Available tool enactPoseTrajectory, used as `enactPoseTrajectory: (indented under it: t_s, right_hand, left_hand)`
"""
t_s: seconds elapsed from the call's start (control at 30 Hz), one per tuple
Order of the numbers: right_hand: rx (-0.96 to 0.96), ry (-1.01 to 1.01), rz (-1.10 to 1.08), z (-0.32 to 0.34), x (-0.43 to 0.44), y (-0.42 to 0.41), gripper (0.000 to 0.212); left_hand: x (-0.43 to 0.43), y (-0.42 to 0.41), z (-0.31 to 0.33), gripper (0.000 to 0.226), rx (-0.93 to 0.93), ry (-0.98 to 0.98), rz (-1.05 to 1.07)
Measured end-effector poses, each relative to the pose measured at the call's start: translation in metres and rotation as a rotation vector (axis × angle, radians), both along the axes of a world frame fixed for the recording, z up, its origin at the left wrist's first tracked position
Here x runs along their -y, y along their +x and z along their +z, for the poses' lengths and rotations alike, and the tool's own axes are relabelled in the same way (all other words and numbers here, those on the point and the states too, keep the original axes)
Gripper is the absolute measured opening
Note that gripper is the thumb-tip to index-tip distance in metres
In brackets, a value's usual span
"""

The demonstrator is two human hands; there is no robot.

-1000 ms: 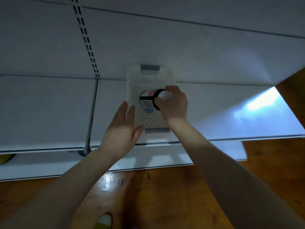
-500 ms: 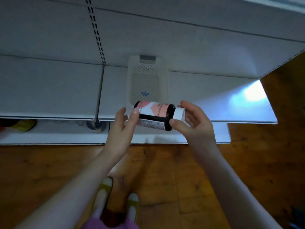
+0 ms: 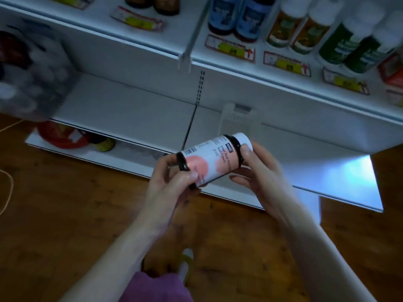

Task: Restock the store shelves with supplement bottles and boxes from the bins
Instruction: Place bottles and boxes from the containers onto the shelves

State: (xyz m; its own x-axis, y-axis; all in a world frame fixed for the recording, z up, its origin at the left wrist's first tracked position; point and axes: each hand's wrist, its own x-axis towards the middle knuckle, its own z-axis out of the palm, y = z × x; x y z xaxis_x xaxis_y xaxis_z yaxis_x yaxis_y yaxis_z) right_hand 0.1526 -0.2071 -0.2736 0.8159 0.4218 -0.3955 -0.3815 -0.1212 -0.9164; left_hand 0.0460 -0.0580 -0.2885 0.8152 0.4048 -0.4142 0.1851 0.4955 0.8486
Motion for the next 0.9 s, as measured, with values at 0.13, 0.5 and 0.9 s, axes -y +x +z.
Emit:
enactPoseTrajectory:
  t_s: [0.13,0.5,0.9]
  right_hand:
    - [0.010,0.103,0.137,0.041,-0.069,-0.004,0.020]
    - [0.197,0.165,0.613,0.136,-0.310,-0.063,0.022]
    - [0.667,0.100,0.568,0.185,-0.509,-0.127,0.018]
  left_hand:
    - [-0.046,-0.038,0.035,0.070,0.056,0.094,0.019]
    - [-0.241,-0.133,0.098,0.055,0.078,0.176,0.092]
    - [-0.439,-0.196,0.130,0.066,-0.234,1.291,-0.086]
